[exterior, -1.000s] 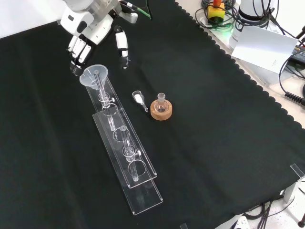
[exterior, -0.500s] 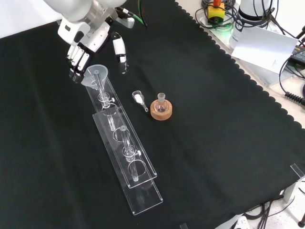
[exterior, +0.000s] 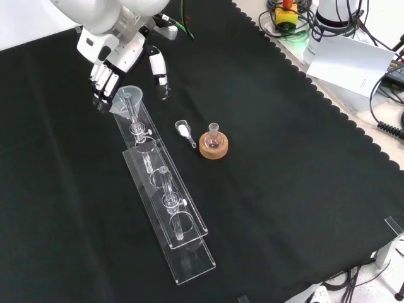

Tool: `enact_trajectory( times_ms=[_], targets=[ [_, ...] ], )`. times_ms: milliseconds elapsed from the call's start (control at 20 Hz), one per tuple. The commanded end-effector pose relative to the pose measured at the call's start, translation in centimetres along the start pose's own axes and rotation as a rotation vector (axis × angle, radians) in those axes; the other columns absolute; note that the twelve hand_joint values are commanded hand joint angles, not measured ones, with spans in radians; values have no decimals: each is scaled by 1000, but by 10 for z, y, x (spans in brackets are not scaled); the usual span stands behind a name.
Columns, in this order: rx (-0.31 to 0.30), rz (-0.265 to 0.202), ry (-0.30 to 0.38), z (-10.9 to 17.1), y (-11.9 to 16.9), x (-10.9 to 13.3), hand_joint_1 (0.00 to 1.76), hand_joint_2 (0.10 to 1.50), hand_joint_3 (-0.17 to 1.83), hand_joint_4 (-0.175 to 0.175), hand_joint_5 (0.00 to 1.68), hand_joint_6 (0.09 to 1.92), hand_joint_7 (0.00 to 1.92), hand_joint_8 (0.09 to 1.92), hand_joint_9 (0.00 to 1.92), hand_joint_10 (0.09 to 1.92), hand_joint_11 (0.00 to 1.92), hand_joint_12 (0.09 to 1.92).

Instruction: Pick up the funnel from the transparent funnel stand.

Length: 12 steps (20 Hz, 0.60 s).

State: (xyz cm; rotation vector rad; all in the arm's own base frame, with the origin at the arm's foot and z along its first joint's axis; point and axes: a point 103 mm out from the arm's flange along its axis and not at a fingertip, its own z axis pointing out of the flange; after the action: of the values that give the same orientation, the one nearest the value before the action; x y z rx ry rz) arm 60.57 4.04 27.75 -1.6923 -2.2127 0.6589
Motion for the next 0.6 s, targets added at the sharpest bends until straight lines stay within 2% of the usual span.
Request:
enact_trajectory(
  times_ms=[50,300,600],
  targets=[
    [-24,-6,-2,-4,-1,-2,572,753,87,-49,124,87,0,510,211,800,250,1403],
    [-36,-5,-13,-9,-2,-1,571,752,88,-49,125,87,0,483,175,800,250,1393],
    [-2,-9,-10,-4,5,-2,562,752,88,-45,108,87,0,351,70,823,204,1401]
  ],
)
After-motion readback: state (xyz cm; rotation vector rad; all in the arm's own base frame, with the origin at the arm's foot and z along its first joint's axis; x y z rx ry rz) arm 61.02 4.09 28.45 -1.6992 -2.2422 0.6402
